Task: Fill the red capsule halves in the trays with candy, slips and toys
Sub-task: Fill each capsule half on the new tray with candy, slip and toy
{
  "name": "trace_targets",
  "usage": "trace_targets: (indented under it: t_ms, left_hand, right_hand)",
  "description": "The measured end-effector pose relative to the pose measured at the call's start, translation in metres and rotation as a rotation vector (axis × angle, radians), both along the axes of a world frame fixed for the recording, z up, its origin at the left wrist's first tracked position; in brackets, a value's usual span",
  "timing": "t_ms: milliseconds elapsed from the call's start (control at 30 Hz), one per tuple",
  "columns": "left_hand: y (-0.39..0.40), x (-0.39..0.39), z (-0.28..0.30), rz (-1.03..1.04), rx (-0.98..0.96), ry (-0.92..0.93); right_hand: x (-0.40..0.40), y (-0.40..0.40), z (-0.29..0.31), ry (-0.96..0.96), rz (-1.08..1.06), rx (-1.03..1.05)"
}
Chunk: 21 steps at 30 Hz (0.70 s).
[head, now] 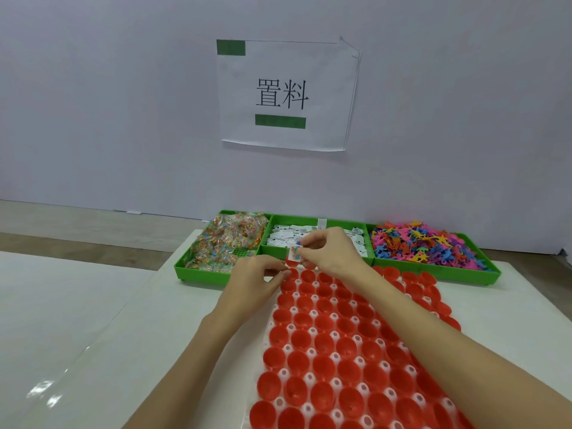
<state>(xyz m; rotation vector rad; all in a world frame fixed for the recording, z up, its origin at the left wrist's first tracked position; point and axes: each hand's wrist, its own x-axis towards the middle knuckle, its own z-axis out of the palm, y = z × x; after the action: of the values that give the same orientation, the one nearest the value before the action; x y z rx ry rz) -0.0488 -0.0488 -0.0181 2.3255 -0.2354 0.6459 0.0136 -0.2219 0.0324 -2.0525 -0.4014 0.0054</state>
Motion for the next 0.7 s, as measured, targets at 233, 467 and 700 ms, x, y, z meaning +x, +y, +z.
trace_targets:
  t_ms: [233,467,700]
  left_hand:
    - [-0.002,0.002,0.001,0.044,-0.084,0.030]
    - [0.001,0.002,0.005,0.060,-0.208,0.048]
    - [-0.004,0.000,0.005,-0.019,-0.268,0.050]
  right_hand:
    - [0.002,-0.005,-0.008,-0.075,0.032,-0.074]
    - [-0.003,-0.003,-0.009,-0.145,0.133,-0.163]
    - [-0.003,0.000,-0.012,-0.197,0.139,-0.227]
